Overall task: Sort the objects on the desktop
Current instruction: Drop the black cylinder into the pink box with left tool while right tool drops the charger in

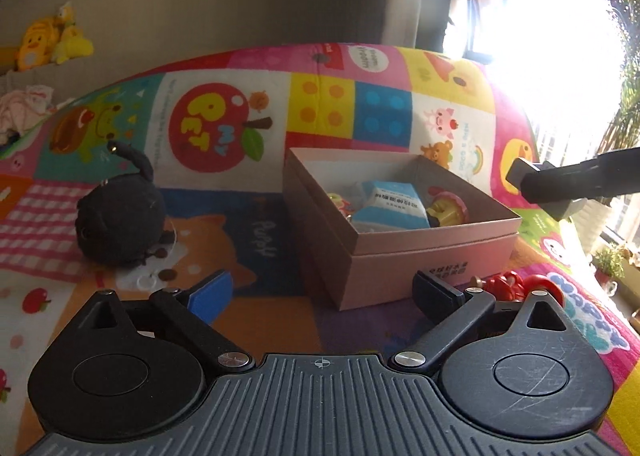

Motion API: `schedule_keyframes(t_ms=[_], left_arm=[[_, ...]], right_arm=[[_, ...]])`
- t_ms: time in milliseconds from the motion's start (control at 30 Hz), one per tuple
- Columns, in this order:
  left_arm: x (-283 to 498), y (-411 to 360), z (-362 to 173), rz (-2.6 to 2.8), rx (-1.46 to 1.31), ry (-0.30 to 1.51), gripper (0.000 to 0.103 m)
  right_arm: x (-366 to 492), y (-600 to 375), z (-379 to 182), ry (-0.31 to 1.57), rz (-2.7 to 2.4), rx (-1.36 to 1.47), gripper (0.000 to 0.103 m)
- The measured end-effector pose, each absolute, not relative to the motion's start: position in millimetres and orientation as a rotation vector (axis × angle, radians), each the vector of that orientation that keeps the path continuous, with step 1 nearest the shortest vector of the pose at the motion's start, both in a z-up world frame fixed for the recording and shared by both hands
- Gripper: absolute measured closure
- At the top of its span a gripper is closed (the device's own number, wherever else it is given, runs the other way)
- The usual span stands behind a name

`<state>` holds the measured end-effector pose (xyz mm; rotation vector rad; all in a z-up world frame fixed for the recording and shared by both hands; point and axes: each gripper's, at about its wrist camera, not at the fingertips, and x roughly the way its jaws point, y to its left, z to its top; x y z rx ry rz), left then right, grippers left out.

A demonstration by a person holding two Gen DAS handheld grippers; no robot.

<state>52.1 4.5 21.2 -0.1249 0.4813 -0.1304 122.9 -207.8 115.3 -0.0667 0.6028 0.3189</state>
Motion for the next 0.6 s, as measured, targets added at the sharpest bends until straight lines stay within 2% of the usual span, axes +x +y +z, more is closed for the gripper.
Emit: schedule_keyframes(t_ms=[167, 300, 600], left_arm=[[57.2, 18.4, 6.8, -0.115, -0.169, 0.505, 0.002], [61.1, 25.7, 3.5, -0.132, -0.219, 0.537, 0.002], [63.2, 28.6, 0.8, -0.126, -0.240, 0.569, 0.001]], right_arm=[[207.1, -162.3, 116.2, 0.703, 0.300, -0.032, 0.012], [261.2, -127.4, 96.1, 0.765, 0.236, -0.051, 0.012], [299.8, -108.3, 61.7, 0.882, 0.211, 0.010, 0.010]])
